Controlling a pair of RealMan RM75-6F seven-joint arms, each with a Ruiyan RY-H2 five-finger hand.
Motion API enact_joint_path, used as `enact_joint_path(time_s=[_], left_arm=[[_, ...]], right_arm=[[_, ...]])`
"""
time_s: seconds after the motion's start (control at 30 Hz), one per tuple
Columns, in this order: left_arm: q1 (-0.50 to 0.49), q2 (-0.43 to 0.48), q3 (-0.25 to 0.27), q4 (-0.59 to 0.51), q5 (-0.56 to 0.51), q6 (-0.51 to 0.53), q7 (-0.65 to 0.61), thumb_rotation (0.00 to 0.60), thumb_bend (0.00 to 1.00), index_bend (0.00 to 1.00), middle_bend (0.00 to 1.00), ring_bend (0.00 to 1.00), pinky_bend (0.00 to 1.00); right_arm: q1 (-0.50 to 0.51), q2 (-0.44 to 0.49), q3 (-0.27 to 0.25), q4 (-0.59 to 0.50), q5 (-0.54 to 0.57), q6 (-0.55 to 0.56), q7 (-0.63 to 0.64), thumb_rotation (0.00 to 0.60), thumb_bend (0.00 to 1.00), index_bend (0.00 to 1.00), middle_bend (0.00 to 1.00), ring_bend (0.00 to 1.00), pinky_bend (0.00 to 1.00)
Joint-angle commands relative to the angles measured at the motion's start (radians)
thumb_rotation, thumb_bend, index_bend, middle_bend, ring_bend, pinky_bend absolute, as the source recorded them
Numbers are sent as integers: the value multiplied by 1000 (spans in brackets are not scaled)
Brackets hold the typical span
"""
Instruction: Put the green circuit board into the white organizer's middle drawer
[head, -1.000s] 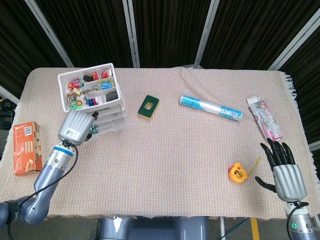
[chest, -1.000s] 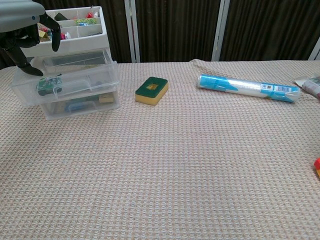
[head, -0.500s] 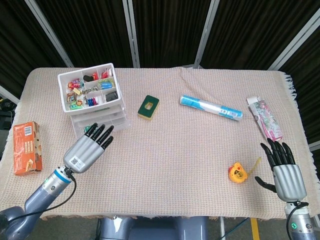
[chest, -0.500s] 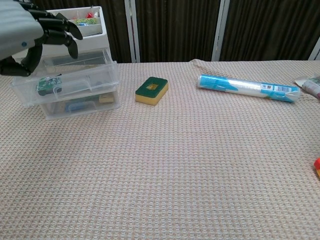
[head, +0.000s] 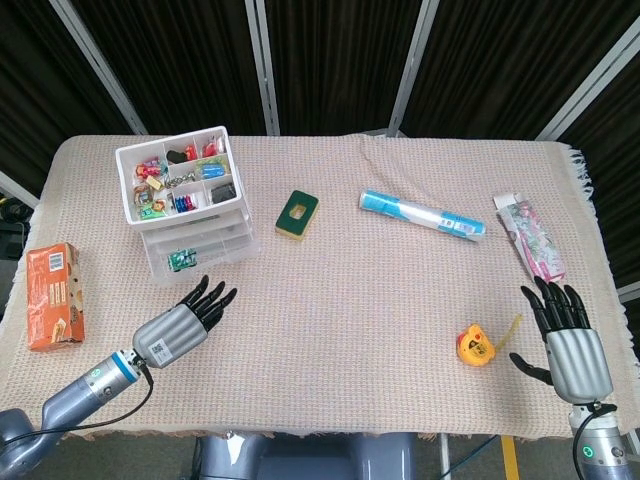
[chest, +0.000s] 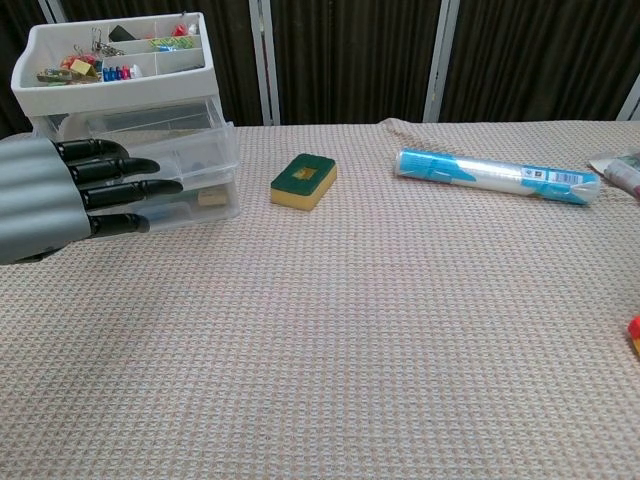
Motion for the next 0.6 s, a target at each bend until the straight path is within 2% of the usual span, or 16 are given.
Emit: enact_joint_path(time_s=[0.03, 0.6], left_arm=[[-7, -8, -14, 11, -23, -51, 42, 600, 1000, 255, 22, 62, 149], [7, -19, -66, 47, -87, -112, 85, 600, 1000, 260, 22, 62, 149]], right_arm=[[0, 0, 0, 0, 0, 0, 0, 600, 0, 93, 0, 0, 0], [0, -1, 1, 2, -3, 3, 1, 600, 0, 93, 0, 0, 0]])
